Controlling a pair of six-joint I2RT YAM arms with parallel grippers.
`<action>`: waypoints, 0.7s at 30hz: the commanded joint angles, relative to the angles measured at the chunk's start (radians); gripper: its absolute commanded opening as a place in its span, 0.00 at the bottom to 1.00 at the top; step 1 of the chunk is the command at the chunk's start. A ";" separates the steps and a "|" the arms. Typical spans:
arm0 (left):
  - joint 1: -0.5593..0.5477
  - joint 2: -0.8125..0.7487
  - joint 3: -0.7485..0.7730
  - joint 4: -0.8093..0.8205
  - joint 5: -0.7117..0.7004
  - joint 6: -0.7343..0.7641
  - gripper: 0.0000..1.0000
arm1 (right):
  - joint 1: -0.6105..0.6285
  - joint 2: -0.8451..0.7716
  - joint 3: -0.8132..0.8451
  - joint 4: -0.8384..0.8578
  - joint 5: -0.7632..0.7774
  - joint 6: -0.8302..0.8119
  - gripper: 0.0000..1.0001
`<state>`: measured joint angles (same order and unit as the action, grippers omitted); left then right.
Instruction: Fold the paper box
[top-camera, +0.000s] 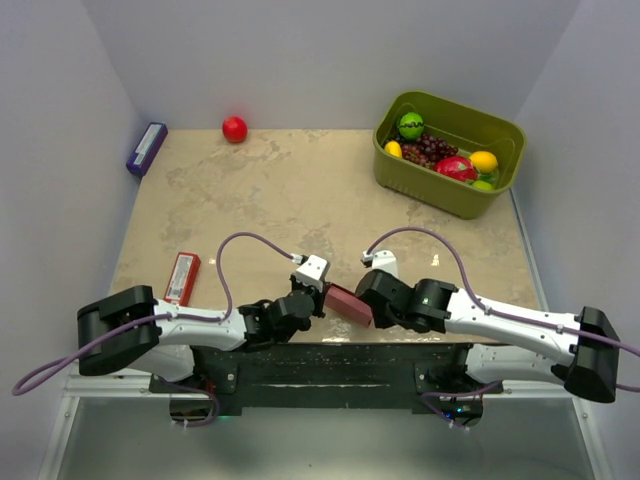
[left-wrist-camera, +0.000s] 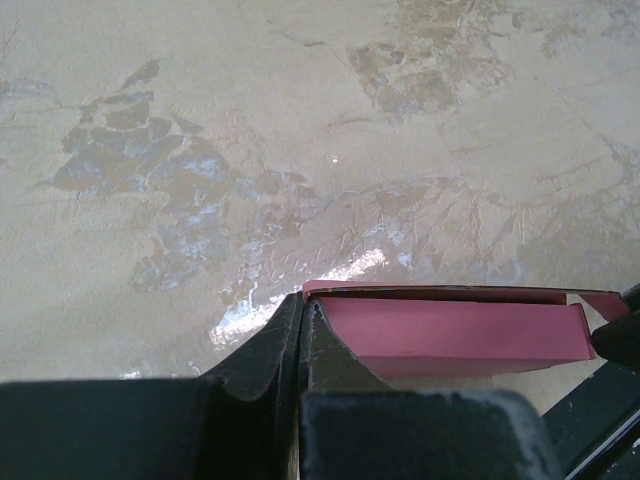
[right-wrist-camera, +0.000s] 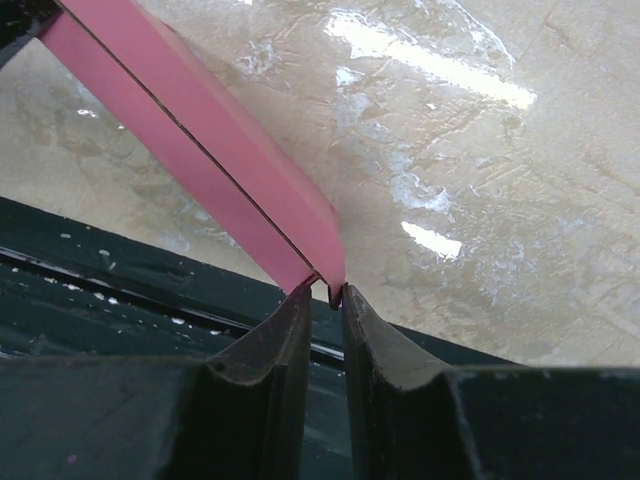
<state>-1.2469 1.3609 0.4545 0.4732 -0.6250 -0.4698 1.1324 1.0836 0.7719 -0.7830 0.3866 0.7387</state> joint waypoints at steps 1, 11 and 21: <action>-0.013 0.043 -0.048 -0.237 0.044 0.007 0.00 | 0.018 0.019 0.035 -0.051 0.060 0.050 0.22; -0.014 0.043 -0.053 -0.229 0.051 0.010 0.00 | 0.055 0.041 0.052 -0.061 0.129 0.080 0.19; -0.014 0.038 -0.056 -0.223 0.057 0.013 0.00 | 0.055 0.038 0.095 -0.064 0.170 0.036 0.27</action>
<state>-1.2469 1.3590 0.4541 0.4725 -0.6243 -0.4683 1.1828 1.1267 0.8196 -0.8627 0.5117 0.7918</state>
